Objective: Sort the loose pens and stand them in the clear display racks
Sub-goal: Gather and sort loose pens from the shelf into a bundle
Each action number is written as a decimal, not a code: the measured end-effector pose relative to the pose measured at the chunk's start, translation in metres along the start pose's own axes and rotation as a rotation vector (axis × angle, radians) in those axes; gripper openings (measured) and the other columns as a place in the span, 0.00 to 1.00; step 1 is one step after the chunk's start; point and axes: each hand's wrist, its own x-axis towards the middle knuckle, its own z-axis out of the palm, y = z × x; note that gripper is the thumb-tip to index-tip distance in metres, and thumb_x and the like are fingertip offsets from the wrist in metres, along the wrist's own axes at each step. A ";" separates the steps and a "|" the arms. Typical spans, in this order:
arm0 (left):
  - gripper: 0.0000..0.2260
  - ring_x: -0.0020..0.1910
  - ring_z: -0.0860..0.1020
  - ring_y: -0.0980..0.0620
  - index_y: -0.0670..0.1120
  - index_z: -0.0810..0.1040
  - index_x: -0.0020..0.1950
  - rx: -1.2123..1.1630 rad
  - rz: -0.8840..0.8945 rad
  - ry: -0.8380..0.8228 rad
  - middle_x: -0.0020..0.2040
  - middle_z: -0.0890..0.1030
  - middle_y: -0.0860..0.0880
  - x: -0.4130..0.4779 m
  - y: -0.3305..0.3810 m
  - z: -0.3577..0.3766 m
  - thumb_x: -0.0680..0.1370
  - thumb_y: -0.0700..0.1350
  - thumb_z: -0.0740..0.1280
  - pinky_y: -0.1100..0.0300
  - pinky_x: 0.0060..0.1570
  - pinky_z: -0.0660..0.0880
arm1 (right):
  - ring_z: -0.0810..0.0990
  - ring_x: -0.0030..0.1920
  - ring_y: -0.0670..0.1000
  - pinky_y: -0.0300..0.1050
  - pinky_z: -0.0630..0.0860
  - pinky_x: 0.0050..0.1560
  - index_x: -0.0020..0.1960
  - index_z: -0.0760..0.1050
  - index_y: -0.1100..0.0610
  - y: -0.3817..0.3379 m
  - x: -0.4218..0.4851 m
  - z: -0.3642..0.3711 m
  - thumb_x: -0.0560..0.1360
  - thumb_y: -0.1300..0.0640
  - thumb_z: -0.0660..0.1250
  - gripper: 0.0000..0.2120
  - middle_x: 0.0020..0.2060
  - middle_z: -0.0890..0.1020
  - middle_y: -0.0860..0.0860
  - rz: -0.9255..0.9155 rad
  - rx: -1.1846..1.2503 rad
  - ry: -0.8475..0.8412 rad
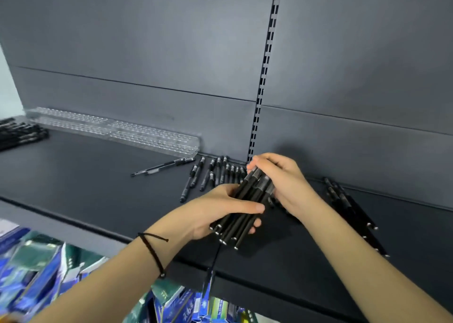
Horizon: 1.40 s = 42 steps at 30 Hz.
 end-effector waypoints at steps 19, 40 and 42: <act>0.24 0.39 0.81 0.54 0.54 0.69 0.55 0.531 0.213 0.401 0.48 0.81 0.48 -0.126 0.032 -0.328 0.68 0.38 0.77 0.57 0.41 0.79 | 0.73 0.42 0.54 0.47 0.69 0.43 0.37 0.79 0.57 -0.012 0.097 0.351 0.74 0.58 0.69 0.07 0.37 0.76 0.54 0.140 0.084 0.080; 0.31 0.62 0.73 0.51 0.50 0.60 0.78 1.448 0.282 0.654 0.61 0.78 0.53 -0.136 0.033 -0.542 0.78 0.59 0.60 0.60 0.59 0.71 | 0.79 0.44 0.43 0.38 0.72 0.44 0.42 0.82 0.53 0.048 0.239 0.540 0.79 0.53 0.63 0.12 0.43 0.84 0.49 0.037 -0.212 -0.203; 0.31 0.57 0.77 0.48 0.47 0.67 0.75 1.480 0.278 0.662 0.57 0.81 0.53 -0.137 0.026 -0.549 0.75 0.60 0.58 0.56 0.54 0.75 | 0.79 0.39 0.41 0.42 0.73 0.43 0.42 0.82 0.50 0.055 0.242 0.539 0.80 0.51 0.62 0.13 0.41 0.84 0.47 -0.031 -0.311 -0.212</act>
